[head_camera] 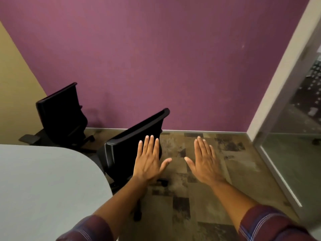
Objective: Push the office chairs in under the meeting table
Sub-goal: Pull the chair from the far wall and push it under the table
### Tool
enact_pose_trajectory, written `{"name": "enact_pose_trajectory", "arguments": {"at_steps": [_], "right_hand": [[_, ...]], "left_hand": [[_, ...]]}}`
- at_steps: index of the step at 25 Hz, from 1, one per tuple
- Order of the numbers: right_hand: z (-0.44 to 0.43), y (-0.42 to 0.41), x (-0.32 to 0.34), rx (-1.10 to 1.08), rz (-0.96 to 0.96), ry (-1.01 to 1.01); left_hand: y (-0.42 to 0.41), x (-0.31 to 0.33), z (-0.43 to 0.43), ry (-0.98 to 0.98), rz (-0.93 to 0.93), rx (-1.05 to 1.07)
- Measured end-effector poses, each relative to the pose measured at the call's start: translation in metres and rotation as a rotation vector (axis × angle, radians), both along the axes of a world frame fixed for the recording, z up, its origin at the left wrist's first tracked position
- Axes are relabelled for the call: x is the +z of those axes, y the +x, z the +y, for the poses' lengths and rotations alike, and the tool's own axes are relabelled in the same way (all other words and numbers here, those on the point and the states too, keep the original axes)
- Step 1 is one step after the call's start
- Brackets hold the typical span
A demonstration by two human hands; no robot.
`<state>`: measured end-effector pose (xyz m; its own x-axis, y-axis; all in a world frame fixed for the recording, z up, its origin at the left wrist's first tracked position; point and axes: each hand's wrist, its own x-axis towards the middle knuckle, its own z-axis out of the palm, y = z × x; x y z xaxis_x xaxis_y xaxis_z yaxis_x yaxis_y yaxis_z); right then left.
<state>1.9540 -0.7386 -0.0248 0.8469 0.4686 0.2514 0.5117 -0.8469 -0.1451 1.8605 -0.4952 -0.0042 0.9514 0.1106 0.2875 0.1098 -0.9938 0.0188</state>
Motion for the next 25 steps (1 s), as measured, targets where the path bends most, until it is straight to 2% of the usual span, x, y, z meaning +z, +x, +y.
{"name": "enact_pose_trajectory", "arguments": {"at_steps": [6, 12, 15, 17, 21, 25], "right_hand": [[0.085, 0.132, 0.027, 0.19, -0.014, 0.072], [0.173, 0.232, 0.04, 0.53, 0.067, -0.012], [0.204, 0.268, 0.035, 0.678, 0.091, -0.049], [0.219, 0.283, 0.033, 0.739, 0.047, -0.069], [0.242, 0.292, 0.03, 0.888, 0.003, -0.103], [0.258, 0.308, 0.032, 0.982, -0.033, -0.049]], "left_hand": [[0.082, 0.026, 0.064, -0.036, -0.028, 0.219], [0.125, 0.028, 0.118, -0.098, 0.128, 0.611], [0.126, 0.036, 0.135, -0.29, 0.258, 0.773], [0.122, 0.04, 0.141, -0.355, 0.307, 0.811], [0.114, 0.044, 0.145, -0.321, 0.309, 0.864], [0.118, 0.043, 0.159, -0.357, 0.298, 0.917]]}}
